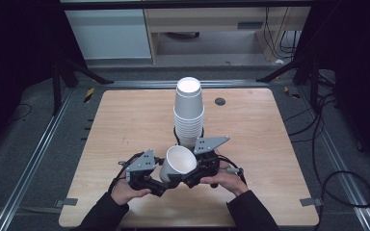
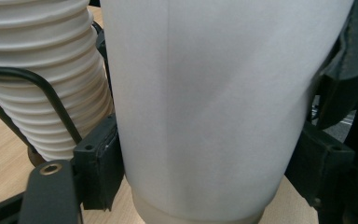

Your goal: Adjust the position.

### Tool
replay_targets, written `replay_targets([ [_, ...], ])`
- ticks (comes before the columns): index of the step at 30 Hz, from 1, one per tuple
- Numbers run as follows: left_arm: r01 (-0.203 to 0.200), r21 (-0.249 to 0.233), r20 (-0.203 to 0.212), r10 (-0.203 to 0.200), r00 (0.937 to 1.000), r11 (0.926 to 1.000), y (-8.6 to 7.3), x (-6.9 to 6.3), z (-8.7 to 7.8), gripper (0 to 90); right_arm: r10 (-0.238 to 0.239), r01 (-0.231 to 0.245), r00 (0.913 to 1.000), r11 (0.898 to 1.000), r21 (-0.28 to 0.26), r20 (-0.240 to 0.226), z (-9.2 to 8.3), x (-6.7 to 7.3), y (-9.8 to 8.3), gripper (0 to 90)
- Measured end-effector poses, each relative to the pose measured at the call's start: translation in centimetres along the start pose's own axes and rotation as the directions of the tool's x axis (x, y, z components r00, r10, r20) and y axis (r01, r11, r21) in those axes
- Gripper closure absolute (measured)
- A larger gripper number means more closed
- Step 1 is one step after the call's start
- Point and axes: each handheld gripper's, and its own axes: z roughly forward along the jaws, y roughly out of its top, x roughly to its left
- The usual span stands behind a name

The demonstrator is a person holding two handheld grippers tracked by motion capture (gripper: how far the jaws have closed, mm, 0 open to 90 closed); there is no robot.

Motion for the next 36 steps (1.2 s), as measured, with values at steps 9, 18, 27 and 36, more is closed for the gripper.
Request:
replay_targets([
  [9, 0.01, 0.021, -0.03, -0.009, 0.9995, 0.9997, -0.4, 0.7, -0.9, 13.4, -0.012, 0.013, 0.9988, 1.0, -0.027, 0.048, -1.6, -0.2, 0.6, 11.9],
  [18, 0.097, 0.05, -0.146, -0.089, 0.9853, 0.994, -2.0, 2.8, -2.9, 10.7, -0.039, 0.043, 0.9833, 0.999, -0.021, 0.178, -3.8, -0.1, 1.1, 11.8],
  [27, 0.201, 0.098, -0.305, -0.163, 0.9383, 0.9747, -4.2, 5.2, -4.2, 9.9, -0.022, 0.019, 0.9605, 1.0, 0.012, 0.278, -5.4, -0.2, 0.2, 11.8],
  [36, 0.266, 0.104, -0.374, -0.211, 0.9034, 0.9583, -5.2, 6.5, -4.9, 9.5, 0.013, -0.019, 0.9179, 1.0, 0.012, 0.397, -8.0, -0.4, -0.5, 11.8],
])
